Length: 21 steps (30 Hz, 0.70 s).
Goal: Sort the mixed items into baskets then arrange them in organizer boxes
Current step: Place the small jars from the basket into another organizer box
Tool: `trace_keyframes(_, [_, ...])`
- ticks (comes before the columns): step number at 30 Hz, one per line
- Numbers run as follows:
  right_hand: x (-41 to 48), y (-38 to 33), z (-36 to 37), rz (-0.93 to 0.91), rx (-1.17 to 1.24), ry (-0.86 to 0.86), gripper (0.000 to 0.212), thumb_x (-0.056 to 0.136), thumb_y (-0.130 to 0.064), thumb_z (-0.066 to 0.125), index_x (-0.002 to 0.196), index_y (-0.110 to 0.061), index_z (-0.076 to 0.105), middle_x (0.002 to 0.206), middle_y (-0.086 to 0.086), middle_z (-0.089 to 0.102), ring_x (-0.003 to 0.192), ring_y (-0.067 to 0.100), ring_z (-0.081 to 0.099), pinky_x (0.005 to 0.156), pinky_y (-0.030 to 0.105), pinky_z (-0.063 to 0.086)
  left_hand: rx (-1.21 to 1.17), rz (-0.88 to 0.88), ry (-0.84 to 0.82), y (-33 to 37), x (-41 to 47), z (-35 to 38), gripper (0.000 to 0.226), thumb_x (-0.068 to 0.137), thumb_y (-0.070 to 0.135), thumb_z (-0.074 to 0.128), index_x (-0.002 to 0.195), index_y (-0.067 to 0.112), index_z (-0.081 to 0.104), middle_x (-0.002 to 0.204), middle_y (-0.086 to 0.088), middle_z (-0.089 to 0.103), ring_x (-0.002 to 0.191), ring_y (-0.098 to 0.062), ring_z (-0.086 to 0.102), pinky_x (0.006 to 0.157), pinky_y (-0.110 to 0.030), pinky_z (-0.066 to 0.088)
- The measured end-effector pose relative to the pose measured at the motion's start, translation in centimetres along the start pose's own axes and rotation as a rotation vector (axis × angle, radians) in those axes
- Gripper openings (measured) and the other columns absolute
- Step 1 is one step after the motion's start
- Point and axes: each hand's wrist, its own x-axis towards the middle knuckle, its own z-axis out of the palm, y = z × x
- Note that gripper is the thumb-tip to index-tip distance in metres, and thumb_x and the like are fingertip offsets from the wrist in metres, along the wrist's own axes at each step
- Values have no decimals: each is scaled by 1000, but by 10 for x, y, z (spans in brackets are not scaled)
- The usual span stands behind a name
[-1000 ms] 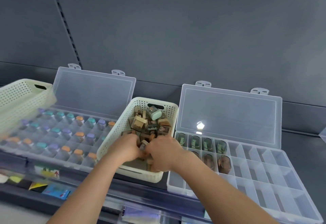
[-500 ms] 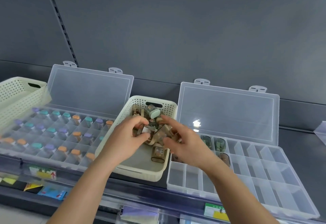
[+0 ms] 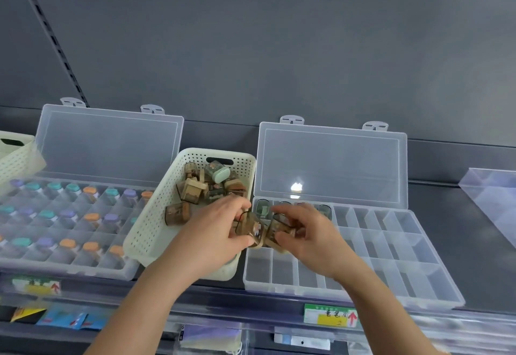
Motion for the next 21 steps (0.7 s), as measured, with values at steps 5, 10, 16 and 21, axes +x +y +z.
trace_keyframes(5, [-8, 8, 0, -28, -167, -13, 47, 65, -53, 78, 103, -32, 60, 79, -22, 52, 71, -1, 51, 60, 10, 39, 99, 24, -81, 7, -3, 7, 49, 78, 49, 68, 122, 36, 52, 97, 27, 43, 86, 6, 44, 65, -12, 32])
trace_keyframes(10, [-14, 13, 5, 21, -293, -54, 57, 59, -64, 76, 97, -29, 51, 70, -20, 51, 62, 1, 51, 59, 15, 46, 197, 34, -113, 12, -8, 20, 54, 74, 53, 70, 122, 33, 55, 100, 21, 42, 93, 0, 44, 67, -19, 35])
trace_keyframes(16, [-16, 18, 16, 63, -428, -118, 58, 63, -63, 74, 101, -25, 52, 86, -7, 64, 74, 13, 60, 71, 32, 55, 386, 127, -92, 11, -6, 38, 55, 77, 57, 67, 121, 24, 59, 100, 12, 48, 98, -8, 43, 82, -23, 36])
trace_keyframes(21, [-16, 22, 19, 94, -399, -143, 47, 70, -58, 72, 102, -26, 60, 90, -8, 64, 78, 11, 59, 75, 30, 55, 481, 152, -126, 6, -5, 42, 58, 77, 64, 59, 121, 27, 61, 96, 12, 45, 94, -10, 36, 90, -30, 29])
